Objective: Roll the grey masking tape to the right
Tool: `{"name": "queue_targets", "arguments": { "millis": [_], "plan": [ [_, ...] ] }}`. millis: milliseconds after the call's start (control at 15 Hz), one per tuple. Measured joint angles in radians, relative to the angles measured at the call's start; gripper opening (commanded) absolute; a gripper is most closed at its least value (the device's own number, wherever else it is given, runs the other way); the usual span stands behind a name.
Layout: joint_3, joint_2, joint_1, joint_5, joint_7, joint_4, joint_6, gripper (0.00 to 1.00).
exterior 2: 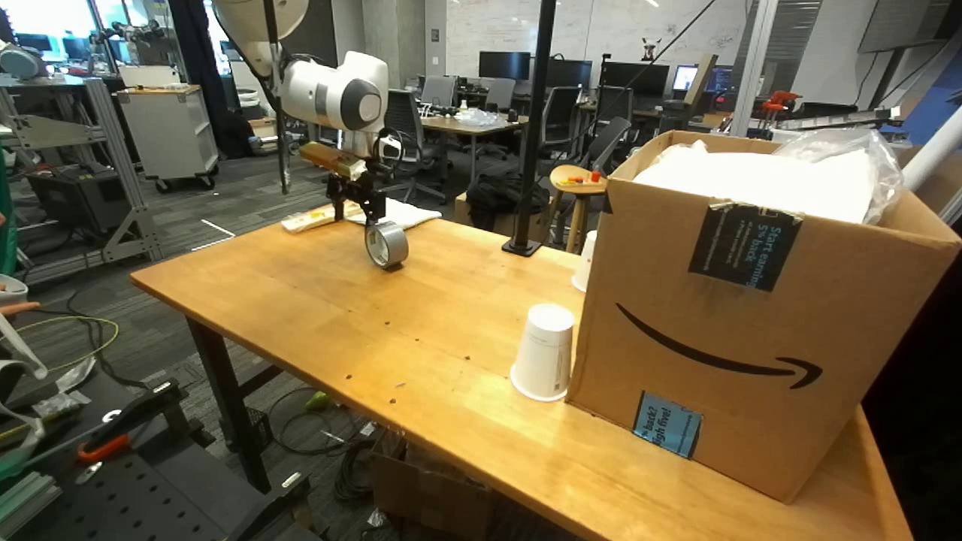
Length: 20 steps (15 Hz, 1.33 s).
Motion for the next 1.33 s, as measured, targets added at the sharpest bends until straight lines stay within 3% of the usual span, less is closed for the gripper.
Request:
{"name": "queue_targets", "arguments": {
  "millis": [667,1333],
  "plan": [
    [-0.009,-0.065,-0.012,0.000,0.016,-0.107,0.005,1.00],
    [-0.079,-0.106,-0.044,-0.006,0.017,-0.149,0.022,1.00]
  ]
}}
